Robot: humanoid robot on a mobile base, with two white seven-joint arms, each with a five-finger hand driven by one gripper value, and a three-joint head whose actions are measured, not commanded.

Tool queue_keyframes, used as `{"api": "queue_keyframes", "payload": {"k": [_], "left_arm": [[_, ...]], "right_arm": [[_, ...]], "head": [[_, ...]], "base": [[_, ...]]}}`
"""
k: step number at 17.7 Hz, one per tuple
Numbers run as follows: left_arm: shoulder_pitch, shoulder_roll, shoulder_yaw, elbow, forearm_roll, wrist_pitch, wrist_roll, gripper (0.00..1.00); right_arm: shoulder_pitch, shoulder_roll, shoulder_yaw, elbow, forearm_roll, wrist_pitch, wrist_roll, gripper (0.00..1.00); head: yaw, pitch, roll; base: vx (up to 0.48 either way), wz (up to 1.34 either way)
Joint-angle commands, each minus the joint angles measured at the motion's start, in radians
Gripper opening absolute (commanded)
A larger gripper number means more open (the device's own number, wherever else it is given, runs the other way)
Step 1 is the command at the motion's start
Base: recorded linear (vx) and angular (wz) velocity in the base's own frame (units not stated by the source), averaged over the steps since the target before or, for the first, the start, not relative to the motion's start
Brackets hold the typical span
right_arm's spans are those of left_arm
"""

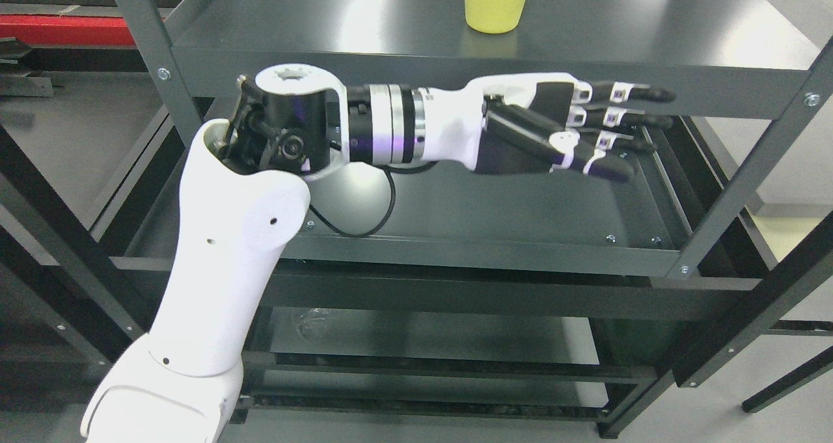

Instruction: Place yellow IKEA cup on middle right shelf

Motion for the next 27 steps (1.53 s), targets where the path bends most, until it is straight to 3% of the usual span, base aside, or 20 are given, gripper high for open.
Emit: {"api": "queue_keyframes", "payload": {"k": [1,6,8,10,14,21,27], "left_arm": [[0.219,0.02,-0.161,0.003,-0.184,-0.155,0.0,0.99],[0.377,0.017,-0.153,0.225,-0.51,-0.642,0.013,0.99],[0.402,0.017,-0.06,0.335,-0.609,-0.831,0.097,0.99],[0.405,0.017,0.038,0.42,-0.672,-0.922,0.234,0.99],[0.411,0.017,0.184,0.439,-0.684,-0.962,0.487,0.99],[0.517,0.017,0.334,0.384,-0.687,-1.021,0.503,0.99],[0.468,0.017,0.339,0.325,-0.687,-1.012,0.506,0.99]], "right_arm": [[0.014,-0.017,0.017,0.0,-0.025,0.001,-0.001,0.99],[0.014,-0.017,0.017,0.0,-0.025,0.001,-0.001,0.99],[0.014,-0.017,0.017,0.0,-0.025,0.001,-0.001,0.99],[0.014,-0.017,0.017,0.0,-0.025,0.001,-0.001,0.99],[0.014,-0.017,0.017,0.0,-0.025,0.001,-0.001,0.99],[0.014,-0.017,0.017,0.0,-0.025,0.001,-0.001,0.99],[0.014,-0.017,0.017,0.0,-0.025,0.001,-0.001,0.99]], "head": [[0.0,0.0,0.0],[0.0,0.0,0.0],[0.0,0.0,0.0],[0.0,0.0,0.0],[0.0,0.0,0.0],[0.0,0.0,0.0],[0.0,0.0,0.0]], "base": [[0.0,0.0],[0.0,0.0],[0.0,0.0],[0.0,0.0],[0.0,0.0],[0.0,0.0],[0.0,0.0]]}}
